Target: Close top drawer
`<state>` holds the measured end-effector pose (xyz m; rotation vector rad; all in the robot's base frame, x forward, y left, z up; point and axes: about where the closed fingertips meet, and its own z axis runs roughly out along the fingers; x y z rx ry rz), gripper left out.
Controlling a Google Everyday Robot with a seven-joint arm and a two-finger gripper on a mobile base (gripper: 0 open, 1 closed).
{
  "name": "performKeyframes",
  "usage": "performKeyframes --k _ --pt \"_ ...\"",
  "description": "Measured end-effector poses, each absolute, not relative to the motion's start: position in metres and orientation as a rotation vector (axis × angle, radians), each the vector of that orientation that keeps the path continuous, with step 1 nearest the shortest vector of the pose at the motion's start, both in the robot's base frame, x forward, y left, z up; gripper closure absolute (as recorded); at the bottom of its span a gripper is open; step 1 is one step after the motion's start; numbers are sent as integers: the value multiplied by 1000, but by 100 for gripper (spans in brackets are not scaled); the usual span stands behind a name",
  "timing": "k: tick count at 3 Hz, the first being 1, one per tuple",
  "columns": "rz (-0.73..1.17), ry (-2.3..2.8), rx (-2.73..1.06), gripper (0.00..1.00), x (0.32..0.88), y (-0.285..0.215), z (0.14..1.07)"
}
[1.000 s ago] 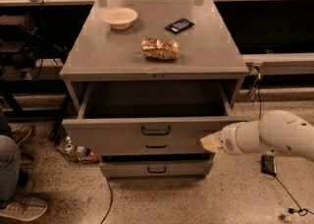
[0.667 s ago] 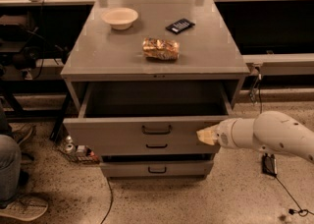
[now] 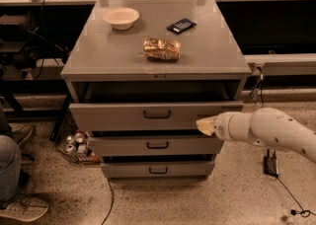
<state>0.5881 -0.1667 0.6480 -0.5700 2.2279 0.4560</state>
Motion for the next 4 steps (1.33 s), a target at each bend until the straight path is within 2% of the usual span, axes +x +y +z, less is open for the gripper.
performKeyframes --k 2,3,4 --pt "437 2147 -505 100 624 -171 656" --pt "383 2170 -376 100 583 -200 666" --pt "386 2173 -376 100 580 -199 665"
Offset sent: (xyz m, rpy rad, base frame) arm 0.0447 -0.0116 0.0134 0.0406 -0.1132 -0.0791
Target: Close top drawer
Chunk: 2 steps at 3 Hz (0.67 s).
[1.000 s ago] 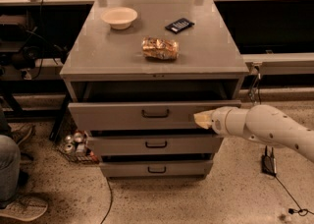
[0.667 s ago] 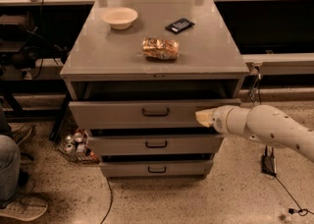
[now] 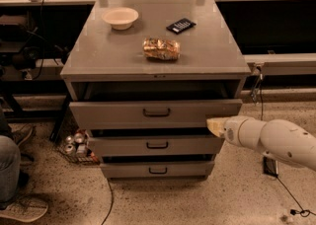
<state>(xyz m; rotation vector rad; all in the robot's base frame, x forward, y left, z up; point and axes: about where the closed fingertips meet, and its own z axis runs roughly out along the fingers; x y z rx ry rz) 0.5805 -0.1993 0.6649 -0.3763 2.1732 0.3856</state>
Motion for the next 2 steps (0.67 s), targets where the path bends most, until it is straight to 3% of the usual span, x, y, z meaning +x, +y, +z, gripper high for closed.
performKeyframes --k 2 --pt "439 2155 -398 100 612 -186 653"
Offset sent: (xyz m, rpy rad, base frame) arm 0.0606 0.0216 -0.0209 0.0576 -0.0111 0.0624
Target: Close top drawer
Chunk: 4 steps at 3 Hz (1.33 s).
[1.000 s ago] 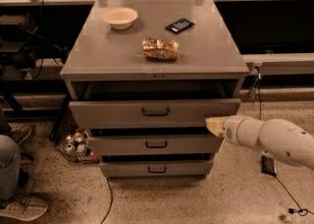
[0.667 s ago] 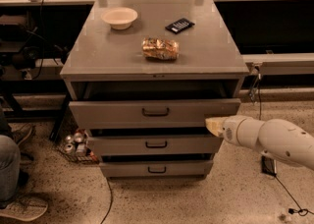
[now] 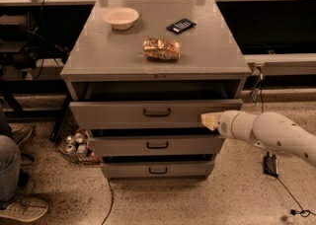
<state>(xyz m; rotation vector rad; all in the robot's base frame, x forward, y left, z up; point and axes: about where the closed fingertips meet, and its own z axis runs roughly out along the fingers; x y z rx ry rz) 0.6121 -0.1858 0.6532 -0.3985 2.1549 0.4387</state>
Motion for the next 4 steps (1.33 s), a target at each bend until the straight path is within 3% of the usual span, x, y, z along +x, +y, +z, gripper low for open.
performKeyframes --k 2,4 --pt "469 2140 -414 100 635 -177 648" --pt "389 2211 -321 100 583 -216 654"
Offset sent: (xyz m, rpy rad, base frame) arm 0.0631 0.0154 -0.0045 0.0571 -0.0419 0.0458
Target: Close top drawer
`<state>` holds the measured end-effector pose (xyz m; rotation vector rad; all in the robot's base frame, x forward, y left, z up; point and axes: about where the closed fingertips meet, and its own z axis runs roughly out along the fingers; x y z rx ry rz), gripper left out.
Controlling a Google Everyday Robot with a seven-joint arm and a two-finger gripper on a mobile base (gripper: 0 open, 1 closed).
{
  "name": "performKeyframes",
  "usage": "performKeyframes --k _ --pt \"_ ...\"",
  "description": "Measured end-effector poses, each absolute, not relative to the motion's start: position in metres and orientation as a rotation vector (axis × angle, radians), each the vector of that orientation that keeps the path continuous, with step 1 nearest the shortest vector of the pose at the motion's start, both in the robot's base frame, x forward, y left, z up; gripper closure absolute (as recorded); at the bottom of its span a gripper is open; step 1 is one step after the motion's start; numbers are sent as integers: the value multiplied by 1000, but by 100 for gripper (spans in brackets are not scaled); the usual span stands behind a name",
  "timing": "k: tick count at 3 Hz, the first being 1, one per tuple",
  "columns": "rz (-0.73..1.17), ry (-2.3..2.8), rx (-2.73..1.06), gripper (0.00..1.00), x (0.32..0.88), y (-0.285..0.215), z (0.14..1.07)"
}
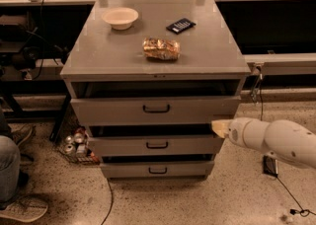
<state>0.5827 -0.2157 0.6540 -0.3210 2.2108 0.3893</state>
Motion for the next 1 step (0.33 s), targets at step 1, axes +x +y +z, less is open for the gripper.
performKeyframes --k 1 --pt "370 2246 -228 100 549 -251 659"
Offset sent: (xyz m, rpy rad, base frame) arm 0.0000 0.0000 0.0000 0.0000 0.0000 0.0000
